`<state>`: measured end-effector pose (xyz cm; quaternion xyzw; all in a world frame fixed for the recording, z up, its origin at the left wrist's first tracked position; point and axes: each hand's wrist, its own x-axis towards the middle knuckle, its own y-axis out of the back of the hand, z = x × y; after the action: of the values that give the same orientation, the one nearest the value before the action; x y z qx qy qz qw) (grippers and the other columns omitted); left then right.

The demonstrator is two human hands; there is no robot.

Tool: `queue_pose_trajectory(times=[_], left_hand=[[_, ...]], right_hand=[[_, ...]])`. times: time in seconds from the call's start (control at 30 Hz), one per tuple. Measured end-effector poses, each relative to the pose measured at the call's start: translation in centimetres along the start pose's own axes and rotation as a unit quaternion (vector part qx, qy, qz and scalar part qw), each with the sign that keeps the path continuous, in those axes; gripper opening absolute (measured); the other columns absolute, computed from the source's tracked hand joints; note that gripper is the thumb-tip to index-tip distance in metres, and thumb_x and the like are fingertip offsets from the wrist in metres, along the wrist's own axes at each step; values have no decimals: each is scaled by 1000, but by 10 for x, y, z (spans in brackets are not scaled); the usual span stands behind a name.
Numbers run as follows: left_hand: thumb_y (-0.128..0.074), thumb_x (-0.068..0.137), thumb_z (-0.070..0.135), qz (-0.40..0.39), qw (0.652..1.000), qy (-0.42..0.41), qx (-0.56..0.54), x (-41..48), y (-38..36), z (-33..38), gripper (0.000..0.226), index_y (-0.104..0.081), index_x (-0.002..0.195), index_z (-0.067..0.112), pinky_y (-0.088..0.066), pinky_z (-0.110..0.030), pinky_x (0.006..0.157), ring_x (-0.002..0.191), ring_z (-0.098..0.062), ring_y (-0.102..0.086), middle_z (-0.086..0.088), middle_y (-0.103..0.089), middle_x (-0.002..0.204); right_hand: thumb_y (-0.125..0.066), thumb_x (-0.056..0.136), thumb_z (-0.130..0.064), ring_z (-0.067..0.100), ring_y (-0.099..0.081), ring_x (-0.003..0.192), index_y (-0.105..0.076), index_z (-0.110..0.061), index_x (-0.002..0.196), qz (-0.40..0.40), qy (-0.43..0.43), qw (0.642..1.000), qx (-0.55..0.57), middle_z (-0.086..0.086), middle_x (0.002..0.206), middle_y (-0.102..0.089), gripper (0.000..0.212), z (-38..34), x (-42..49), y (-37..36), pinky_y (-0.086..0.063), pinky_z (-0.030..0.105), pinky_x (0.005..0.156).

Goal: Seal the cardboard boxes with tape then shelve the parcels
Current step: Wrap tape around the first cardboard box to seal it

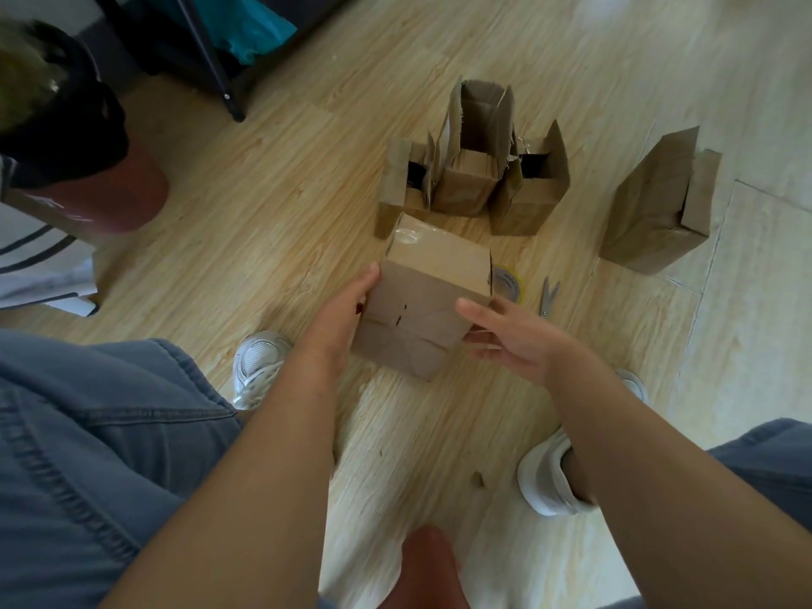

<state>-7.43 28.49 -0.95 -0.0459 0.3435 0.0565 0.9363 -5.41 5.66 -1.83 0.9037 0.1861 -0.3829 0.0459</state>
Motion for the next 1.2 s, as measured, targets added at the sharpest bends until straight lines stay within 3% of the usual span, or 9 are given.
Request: queue_pose_trajectory(times=[0.17,0.23,0.3,0.47,0.57,0.7,0.87,1.07,1.2], left_hand=[[-45,95,60,-4,998,4,67,1,-4,-3,37,-59,118,35,-33,-20,74,113,-12,-54,11,-58,127],[-51,91,61,-11,997,1,74,0,-4,-7,33,-61,111,37,-37,-22,84,105,-7,-57,13,-61,121],[-66,77,61,-22,997,3,76,-1,-3,-11,58,-61,126,32,-34,-33,101,110,-7,-57,13,-62,124],[-80,80,19,3,998,-17,52,0,-3,-15,62,-56,137,24,-35,-26,92,94,3,-54,14,-63,107],[-79,81,19,19,998,-28,46,1,-5,-16,54,-60,132,23,-39,-15,73,88,4,-54,13,-62,101],[-81,80,25,30,998,-18,46,1,-5,-20,56,-61,131,19,-43,-30,103,105,-9,-62,6,-69,109],[-82,77,29,48,998,-3,48,1,-5,-22,56,-63,129,19,-42,-35,107,107,-12,-61,3,-67,117],[-78,83,29,61,998,20,25,6,-1,-30,34,-62,111,19,-48,-21,77,95,-9,-62,7,-66,107],[-76,85,34,84,995,56,12,12,-4,-40,32,-61,107,16,-50,-38,96,103,-19,-63,-2,-66,115]], right_hand=[[-84,79,-29,16,-62,115,-52,-29,138,67,15,998,-13,-9,126,-66,68,8,7,2,-50,38,101],[-81,82,-35,16,-62,115,-54,-26,137,109,32,993,12,-9,126,-66,62,9,10,4,-50,39,101],[-76,84,-45,17,-63,113,-58,-24,132,134,31,990,18,-8,123,-68,55,8,11,4,-50,40,100],[-67,82,-68,21,-66,105,-65,-23,123,189,-2,981,28,-4,114,-71,61,8,13,0,-55,38,89],[-66,79,-71,22,-68,101,-66,-22,123,197,-17,980,36,-1,111,-72,66,12,14,1,-56,37,86],[-67,73,-77,22,-67,105,-62,-23,129,192,-19,980,50,-1,115,-71,77,12,14,5,-53,43,98],[-69,61,-83,22,-64,111,-55,-25,138,179,-29,982,58,-3,122,-67,97,13,17,4,-49,46,104],[-47,89,-75,23,-64,108,-65,-33,126,96,-45,984,147,2,121,-69,59,17,10,5,-53,43,92],[-55,98,-52,26,-62,114,-59,-37,136,108,-42,980,164,2,129,-64,41,20,10,7,-51,48,97]])
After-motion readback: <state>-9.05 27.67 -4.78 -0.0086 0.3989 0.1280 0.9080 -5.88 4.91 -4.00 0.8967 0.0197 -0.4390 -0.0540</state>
